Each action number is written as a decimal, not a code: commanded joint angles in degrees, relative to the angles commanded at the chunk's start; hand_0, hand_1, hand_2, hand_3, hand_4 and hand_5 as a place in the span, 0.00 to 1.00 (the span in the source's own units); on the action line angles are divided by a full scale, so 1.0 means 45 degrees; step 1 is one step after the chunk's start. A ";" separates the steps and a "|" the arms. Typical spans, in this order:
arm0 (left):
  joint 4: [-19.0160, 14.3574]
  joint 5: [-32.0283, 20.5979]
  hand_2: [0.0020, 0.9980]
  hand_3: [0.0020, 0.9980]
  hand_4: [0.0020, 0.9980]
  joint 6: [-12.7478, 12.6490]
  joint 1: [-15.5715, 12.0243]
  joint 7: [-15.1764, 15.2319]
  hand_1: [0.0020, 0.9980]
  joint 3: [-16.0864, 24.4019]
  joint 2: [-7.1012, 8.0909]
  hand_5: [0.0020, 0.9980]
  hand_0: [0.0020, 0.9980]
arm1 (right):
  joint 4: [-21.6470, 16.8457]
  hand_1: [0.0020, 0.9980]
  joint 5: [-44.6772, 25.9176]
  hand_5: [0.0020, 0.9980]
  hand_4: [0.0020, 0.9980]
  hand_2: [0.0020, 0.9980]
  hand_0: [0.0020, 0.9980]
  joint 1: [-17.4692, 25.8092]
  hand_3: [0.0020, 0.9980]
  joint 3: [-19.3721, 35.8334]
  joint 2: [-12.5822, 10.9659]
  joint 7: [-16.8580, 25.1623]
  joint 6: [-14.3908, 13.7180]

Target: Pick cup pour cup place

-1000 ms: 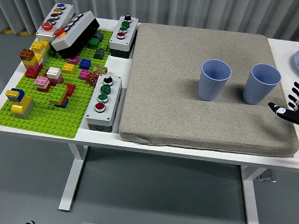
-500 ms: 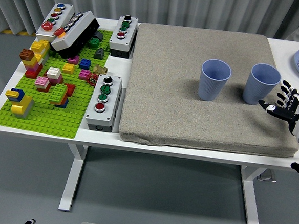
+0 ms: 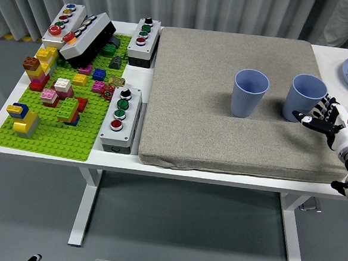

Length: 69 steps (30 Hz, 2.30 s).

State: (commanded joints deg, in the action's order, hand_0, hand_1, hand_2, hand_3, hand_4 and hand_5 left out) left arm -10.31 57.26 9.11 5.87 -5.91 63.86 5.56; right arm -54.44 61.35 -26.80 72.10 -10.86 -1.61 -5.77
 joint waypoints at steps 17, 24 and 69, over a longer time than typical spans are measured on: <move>0.0000 0.0017 0.88 0.81 0.63 -0.0003 0.0051 -0.0002 0.82 -0.0073 -0.0010 1.00 0.84 | 0.0616 0.95 -0.0293 0.11 0.87 1.00 0.98 -0.0538 1.00 -0.0034 0.0133 0.0167 0.0196; 0.0000 -0.0084 0.88 0.81 0.63 0.0021 0.0076 0.0013 0.82 -0.0269 0.0004 1.00 0.84 | 0.0755 0.95 -0.0396 0.11 0.86 1.00 0.98 -0.0593 1.00 -0.0076 0.0214 0.0235 0.0264; 0.0000 -0.0078 0.88 0.81 0.63 0.0047 0.0292 0.0018 0.82 -0.0484 -0.0012 1.00 0.84 | 0.1805 0.71 -0.1567 0.07 0.82 0.66 0.85 -0.1403 0.78 -0.0364 0.0616 0.1153 -0.0506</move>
State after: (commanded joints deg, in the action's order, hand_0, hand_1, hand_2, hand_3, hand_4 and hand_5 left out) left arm -10.31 56.91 9.32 7.18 -5.83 61.68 5.51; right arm -46.32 54.29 -33.11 70.46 -8.09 3.58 -8.04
